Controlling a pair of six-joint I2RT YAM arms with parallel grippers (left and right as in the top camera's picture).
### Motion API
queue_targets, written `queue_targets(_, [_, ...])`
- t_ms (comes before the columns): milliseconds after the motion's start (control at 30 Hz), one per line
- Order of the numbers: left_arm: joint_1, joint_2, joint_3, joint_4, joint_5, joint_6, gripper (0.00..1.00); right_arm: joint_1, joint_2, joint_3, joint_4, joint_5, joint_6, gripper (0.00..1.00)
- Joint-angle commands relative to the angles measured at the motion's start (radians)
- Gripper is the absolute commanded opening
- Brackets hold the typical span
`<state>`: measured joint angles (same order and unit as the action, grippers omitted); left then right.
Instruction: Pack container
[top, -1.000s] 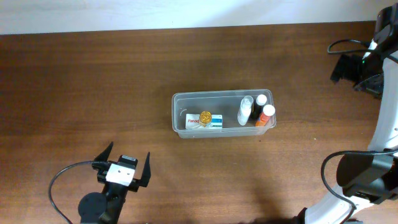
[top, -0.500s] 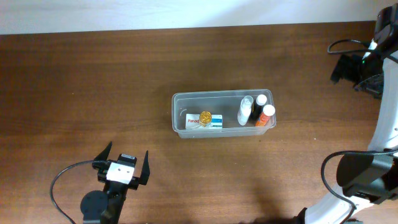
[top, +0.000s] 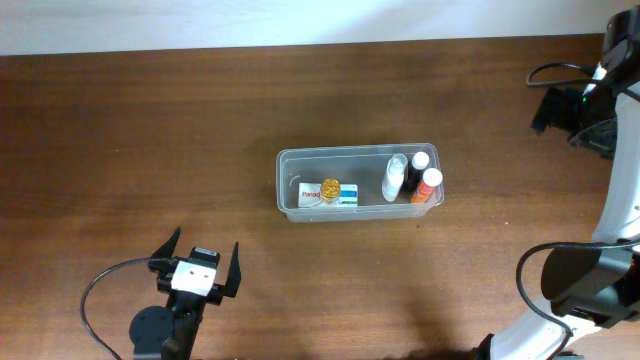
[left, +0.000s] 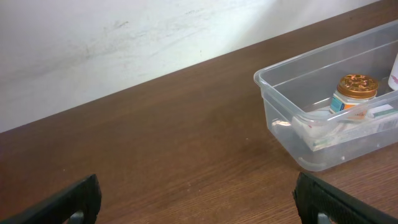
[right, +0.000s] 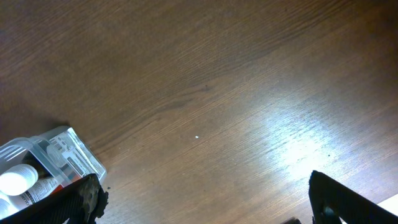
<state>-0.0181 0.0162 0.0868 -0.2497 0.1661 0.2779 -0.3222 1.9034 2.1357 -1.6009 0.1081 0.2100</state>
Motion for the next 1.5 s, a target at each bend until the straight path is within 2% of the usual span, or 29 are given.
queue_targets(0, [0.006, -0.011, -0.008, 0.003, 0.01, 0.015, 0.99, 0.0, 0.006, -0.002, 0.001, 0.009, 0.008, 0.98])
queue_targets(967, [0.006, -0.011, -0.008, 0.003, 0.01, 0.015, 0.99, 0.003, 0.005, -0.002, 0.001, 0.009, 0.008, 0.98])
queue_targets(1200, [0.006, -0.011, -0.008, 0.003, 0.01, 0.015, 0.99, 0.027, -0.053, -0.002, 0.0, 0.009, 0.008, 0.98])
queue_targets(1467, [0.006, -0.011, -0.008, 0.003, 0.01, 0.015, 0.99, 0.122, -0.177, -0.002, 0.046, 0.01, 0.008, 0.98])
